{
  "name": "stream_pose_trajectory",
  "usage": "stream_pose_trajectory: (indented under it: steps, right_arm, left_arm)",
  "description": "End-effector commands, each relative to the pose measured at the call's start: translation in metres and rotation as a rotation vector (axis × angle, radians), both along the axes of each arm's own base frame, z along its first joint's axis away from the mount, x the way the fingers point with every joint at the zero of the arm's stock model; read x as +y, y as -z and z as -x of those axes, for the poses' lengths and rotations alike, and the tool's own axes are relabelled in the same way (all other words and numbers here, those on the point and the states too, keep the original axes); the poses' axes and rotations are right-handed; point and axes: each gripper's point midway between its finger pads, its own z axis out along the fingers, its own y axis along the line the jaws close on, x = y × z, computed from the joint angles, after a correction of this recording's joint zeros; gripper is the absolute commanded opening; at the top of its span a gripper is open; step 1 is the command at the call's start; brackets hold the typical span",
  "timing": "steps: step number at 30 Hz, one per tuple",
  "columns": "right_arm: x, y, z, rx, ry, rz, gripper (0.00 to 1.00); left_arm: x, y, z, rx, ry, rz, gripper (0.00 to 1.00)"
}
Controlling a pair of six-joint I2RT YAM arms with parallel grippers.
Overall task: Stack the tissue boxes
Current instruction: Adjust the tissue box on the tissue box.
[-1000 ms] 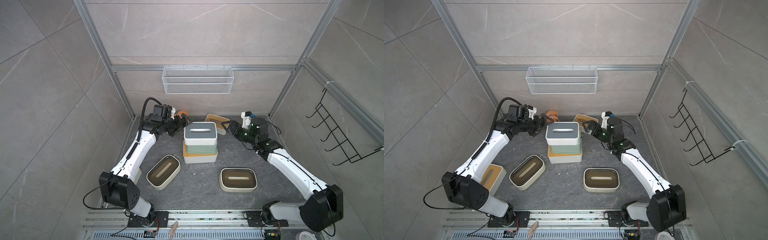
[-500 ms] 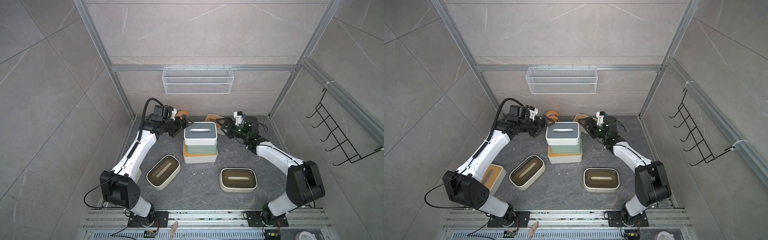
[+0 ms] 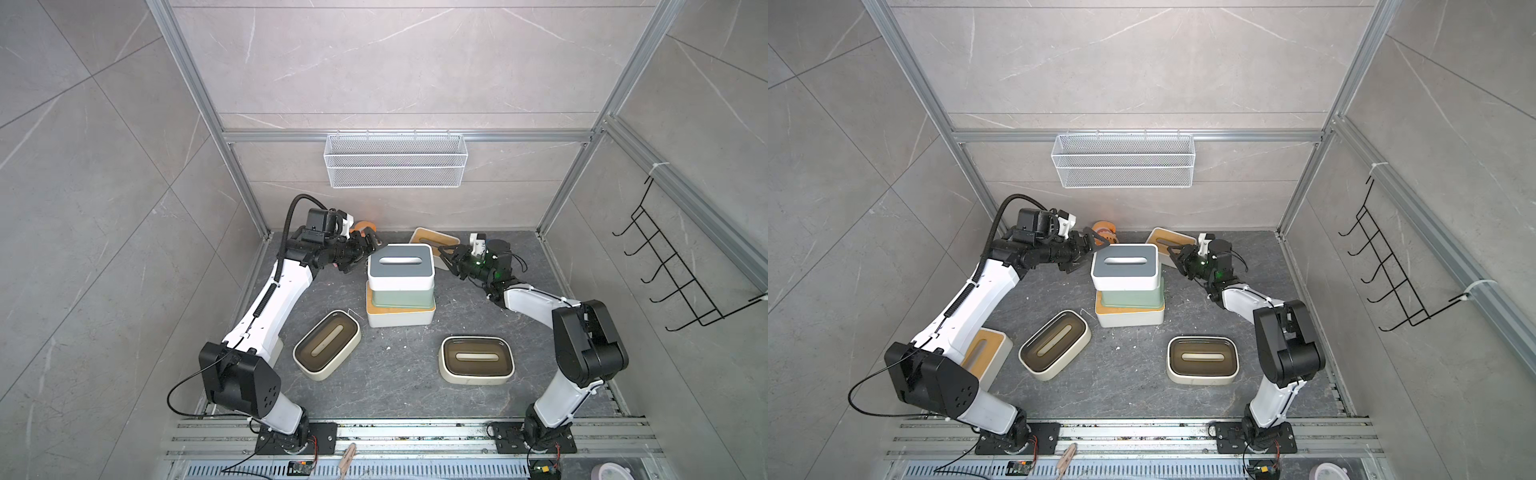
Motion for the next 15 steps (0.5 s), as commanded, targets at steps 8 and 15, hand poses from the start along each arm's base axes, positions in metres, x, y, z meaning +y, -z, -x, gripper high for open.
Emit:
stream_pose_trajectory:
  steps: [8,15]
  right_arm:
    - [0.017,0.018,0.004,0.017,-0.094,0.025,0.28]
    - [0.03,0.021,0.008,0.017,-0.141,0.044,0.26]
  left_arm:
    - [-0.012,-0.012,-0.013,-0.019,0.029,0.047,0.96]
    - [-0.014,-0.012,-0.013,-0.014,0.036,0.055,0.95]
